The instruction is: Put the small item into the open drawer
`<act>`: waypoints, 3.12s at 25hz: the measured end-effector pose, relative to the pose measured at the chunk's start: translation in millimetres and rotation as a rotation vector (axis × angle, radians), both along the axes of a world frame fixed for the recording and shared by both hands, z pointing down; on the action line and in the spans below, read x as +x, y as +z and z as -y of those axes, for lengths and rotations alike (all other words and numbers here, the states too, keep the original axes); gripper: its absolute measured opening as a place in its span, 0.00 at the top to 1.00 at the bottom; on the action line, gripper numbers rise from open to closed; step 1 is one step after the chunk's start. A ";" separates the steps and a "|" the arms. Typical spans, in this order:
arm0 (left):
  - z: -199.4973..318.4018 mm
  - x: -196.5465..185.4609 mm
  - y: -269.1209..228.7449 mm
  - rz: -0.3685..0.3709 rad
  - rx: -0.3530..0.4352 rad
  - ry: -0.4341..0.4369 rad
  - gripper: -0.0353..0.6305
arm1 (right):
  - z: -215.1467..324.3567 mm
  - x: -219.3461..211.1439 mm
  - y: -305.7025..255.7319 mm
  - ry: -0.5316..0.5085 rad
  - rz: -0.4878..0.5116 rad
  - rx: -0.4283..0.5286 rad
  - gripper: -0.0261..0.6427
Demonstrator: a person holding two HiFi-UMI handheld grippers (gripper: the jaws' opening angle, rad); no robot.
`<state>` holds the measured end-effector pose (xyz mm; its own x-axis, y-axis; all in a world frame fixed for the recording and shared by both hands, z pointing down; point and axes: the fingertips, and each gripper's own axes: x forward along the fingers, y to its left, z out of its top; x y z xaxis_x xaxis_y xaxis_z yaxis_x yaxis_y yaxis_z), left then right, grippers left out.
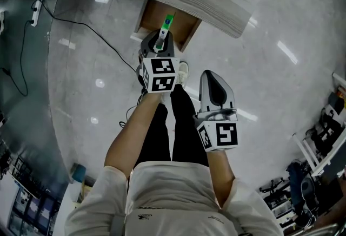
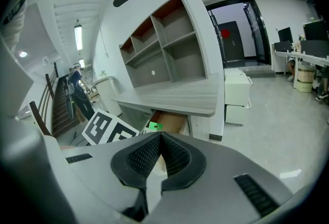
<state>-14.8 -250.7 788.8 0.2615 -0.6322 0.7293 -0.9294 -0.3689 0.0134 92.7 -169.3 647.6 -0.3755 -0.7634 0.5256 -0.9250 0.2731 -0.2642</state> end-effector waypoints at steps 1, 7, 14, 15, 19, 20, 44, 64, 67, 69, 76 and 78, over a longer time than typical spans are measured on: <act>1.3 0.2 2.3 0.002 -0.007 0.002 0.80 | 0.6 0.0 0.2 0.001 0.000 -0.002 0.92; 9.3 1.2 16.7 0.021 -0.030 0.013 0.80 | 4.7 2.7 5.8 0.007 -0.003 -0.006 0.92; 12.7 3.1 26.4 0.025 -0.056 0.010 0.80 | 5.9 4.3 9.1 0.013 -0.005 -0.014 0.92; 13.6 3.0 28.2 0.026 -0.060 0.008 0.80 | 6.8 4.5 9.9 0.013 -0.005 -0.015 0.92; 15.1 3.8 31.7 0.029 -0.074 0.005 0.80 | 8.5 5.7 10.7 0.012 -0.007 -0.015 0.92; 15.1 4.1 32.4 0.032 -0.076 0.006 0.79 | 8.4 6.1 10.7 0.012 -0.008 -0.016 0.92; 10.4 6.6 5.7 0.015 -0.052 0.007 0.74 | -0.2 7.8 -3.6 0.052 -0.030 0.000 0.92; -41.3 -6.2 -145.3 -0.059 0.071 0.005 0.82 | -29.4 4.0 -108.2 0.104 -0.041 0.098 0.92; -53.4 -6.9 -175.5 -0.076 0.091 0.003 0.84 | -33.9 2.9 -132.5 0.106 -0.042 0.117 0.92; -61.3 -7.4 -194.6 -0.081 0.104 0.010 0.85 | -38.0 2.5 -147.9 0.109 -0.043 0.127 0.92; -83.5 -16.3 -262.2 -0.105 0.170 0.027 0.89 | -50.3 -5.9 -200.4 0.106 -0.045 0.169 0.92; -91.0 -19.0 -282.3 -0.114 0.192 0.032 0.91 | -54.8 -10.5 -216.0 0.093 -0.040 0.184 0.92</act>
